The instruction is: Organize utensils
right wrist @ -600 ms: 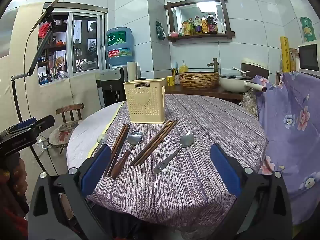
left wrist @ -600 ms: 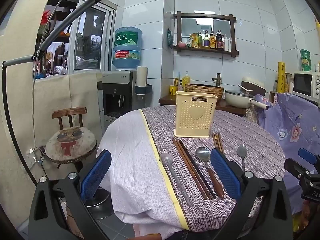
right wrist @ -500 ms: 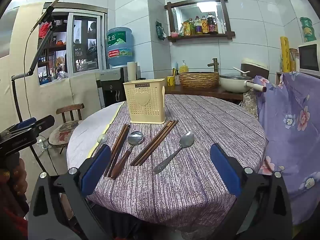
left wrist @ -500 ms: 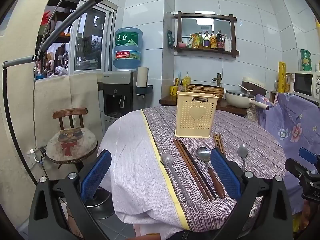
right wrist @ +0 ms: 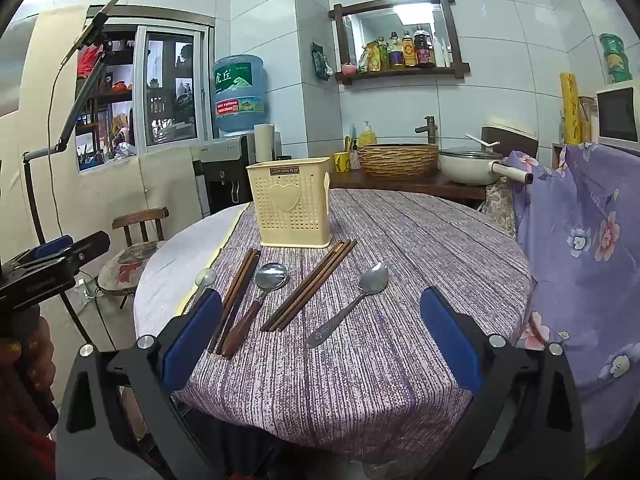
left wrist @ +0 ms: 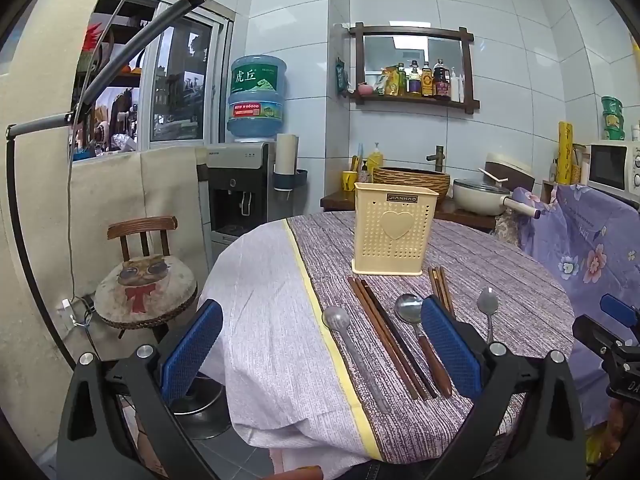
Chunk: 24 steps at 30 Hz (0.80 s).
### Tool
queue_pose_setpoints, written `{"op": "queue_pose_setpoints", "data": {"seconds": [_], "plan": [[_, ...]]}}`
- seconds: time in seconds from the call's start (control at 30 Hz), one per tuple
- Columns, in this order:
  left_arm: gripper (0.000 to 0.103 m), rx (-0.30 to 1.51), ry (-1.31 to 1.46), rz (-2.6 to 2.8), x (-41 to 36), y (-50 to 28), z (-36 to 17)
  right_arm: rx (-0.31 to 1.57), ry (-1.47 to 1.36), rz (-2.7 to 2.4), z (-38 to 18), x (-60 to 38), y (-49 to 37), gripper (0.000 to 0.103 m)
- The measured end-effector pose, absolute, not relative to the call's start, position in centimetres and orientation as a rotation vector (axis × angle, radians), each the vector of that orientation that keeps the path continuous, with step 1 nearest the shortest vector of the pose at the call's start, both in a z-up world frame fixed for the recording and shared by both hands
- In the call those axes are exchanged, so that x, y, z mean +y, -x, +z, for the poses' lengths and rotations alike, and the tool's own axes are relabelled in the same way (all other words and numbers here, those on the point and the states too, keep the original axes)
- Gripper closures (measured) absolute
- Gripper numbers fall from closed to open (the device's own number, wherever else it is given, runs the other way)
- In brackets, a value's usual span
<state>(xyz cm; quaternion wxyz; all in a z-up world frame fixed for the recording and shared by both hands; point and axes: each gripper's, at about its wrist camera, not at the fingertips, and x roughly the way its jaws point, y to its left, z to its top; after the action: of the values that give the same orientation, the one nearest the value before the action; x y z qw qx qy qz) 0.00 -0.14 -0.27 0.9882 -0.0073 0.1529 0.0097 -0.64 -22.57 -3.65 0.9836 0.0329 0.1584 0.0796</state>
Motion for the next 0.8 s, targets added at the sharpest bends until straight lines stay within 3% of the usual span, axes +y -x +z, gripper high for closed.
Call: {"op": "queue_pose_setpoints", "data": {"seconds": [0.8], "plan": [[0.005,0.315,0.016,0.016,-0.13,-0.07,-0.49,0.321,-0.070,0.161,-3.79,-22.80,0.56,0.005]]}}
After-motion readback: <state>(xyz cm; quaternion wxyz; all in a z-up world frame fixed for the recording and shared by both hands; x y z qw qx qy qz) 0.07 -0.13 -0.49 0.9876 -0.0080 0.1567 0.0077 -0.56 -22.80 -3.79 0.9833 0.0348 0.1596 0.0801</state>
